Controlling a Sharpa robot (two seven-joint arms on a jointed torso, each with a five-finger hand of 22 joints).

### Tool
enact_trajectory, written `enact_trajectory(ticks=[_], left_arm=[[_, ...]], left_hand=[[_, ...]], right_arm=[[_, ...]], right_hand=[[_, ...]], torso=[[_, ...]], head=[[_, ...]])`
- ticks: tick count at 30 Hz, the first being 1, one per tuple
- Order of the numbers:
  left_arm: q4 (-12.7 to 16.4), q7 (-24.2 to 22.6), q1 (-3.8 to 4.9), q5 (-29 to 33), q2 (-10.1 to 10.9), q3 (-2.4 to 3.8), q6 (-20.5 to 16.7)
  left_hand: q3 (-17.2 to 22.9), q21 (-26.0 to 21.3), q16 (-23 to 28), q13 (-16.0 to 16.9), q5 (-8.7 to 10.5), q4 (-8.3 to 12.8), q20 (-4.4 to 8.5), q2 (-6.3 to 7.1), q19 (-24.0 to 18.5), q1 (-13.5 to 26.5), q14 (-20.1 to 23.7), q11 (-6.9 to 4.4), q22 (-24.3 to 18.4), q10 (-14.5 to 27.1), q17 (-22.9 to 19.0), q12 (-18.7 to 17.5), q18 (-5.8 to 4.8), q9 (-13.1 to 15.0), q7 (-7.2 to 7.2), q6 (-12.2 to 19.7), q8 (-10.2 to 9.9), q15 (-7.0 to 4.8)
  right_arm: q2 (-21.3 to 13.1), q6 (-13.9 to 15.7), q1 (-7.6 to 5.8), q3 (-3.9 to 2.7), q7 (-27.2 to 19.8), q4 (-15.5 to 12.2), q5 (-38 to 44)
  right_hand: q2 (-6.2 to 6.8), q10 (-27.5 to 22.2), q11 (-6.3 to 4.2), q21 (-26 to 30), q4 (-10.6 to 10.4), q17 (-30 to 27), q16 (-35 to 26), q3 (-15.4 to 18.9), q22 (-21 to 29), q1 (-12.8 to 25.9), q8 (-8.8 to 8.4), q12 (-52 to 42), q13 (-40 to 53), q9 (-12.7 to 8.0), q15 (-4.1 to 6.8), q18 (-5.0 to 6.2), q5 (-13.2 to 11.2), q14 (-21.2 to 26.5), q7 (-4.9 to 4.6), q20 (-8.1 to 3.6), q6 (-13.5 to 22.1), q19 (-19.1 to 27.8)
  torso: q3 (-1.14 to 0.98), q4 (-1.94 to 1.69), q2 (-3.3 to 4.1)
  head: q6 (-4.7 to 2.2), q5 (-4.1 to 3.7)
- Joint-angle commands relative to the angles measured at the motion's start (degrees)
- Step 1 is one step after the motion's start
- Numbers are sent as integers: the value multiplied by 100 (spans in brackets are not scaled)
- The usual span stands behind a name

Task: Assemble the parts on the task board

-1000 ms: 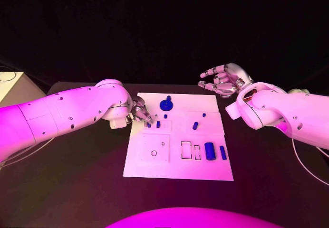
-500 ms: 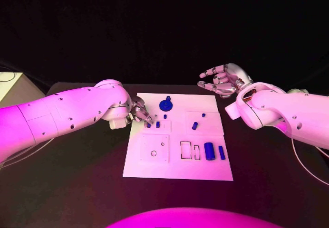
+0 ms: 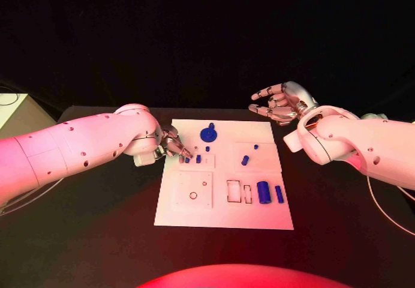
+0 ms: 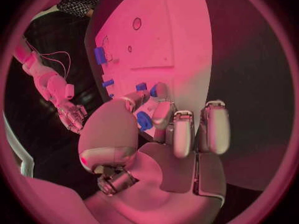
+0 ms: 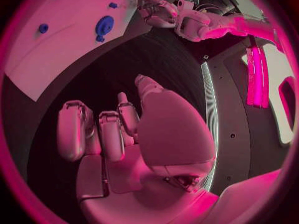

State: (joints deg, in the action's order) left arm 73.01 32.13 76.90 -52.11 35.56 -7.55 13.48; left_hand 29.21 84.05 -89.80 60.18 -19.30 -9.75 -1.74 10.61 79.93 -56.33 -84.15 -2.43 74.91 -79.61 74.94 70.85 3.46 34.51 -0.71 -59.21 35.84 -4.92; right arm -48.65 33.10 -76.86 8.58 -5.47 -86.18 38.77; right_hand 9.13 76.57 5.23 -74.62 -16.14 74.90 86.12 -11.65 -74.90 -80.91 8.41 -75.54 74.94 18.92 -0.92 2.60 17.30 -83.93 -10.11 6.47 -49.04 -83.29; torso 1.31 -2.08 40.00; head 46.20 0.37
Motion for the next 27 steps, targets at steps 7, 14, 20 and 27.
enact_trajectory(ticks=[7, 14, 20, 27], left_arm=[[161, -185, -7, 189, 157, 165, -484], [229, -367, -7, 421, 224, 259, -690], [306, -785, -8, 575, 290, 323, -907], [389, -2326, -46, 168, 266, 323, -1684]], left_hand=[[-617, -127, 81, -837, 631, -636, -27, 200, -134, -74, -526, 104, -42, 541, 1314, -551, 20, -40, -190, 379, 69, 42], [-858, -216, 133, -1069, 785, -696, -55, 214, -257, -113, -498, 141, -202, 707, 1220, -682, 57, -60, -228, 510, 128, 74], [-1016, -352, 244, -1383, 777, -686, -96, 112, -446, -278, -430, 199, -435, 961, 1023, -863, 110, -101, -289, 690, 169, 125], [-372, -1778, 1482, -2702, 690, -199, -432, 82, -2320, -1994, 686, 650, -2573, 2682, -888, -2118, 546, -437, -785, 1730, -173, 542]], right_arm=[[-1, -35, 13, -1, -62, 20, 23], [3, -30, 21, -1, -67, 39, 20], [1, -32, 27, -1, -70, 43, 17], [-13, -17, 30, -1, -81, 41, 15]], right_hand=[[33, 13, -27, 22, -1, 706, -16, -28, -484, 11, 27, -3, 69, -6, 43, 96, 20, -394, 14, -16, -14, 9], [35, 9, -27, 32, -4, 700, -20, -31, -478, 17, 27, 1, 65, -7, 43, 98, 21, -393, 14, -16, -12, 13], [35, 9, -27, 32, -4, 700, -20, -31, -478, 17, 27, 1, 65, -7, 43, 98, 21, -393, 14, -16, -12, 13], [35, 8, -27, 48, -8, 697, -22, -36, -468, 26, 27, 2, 63, -8, 43, 101, 21, -392, 13, -17, -9, 18]], torso=[[4, 1, -2], [-3, -6, 0], [0, -4, 7], [-6, -16, 8]], head=[[-26, -31], [-33, -42], [-58, -67], [-108, -104]])
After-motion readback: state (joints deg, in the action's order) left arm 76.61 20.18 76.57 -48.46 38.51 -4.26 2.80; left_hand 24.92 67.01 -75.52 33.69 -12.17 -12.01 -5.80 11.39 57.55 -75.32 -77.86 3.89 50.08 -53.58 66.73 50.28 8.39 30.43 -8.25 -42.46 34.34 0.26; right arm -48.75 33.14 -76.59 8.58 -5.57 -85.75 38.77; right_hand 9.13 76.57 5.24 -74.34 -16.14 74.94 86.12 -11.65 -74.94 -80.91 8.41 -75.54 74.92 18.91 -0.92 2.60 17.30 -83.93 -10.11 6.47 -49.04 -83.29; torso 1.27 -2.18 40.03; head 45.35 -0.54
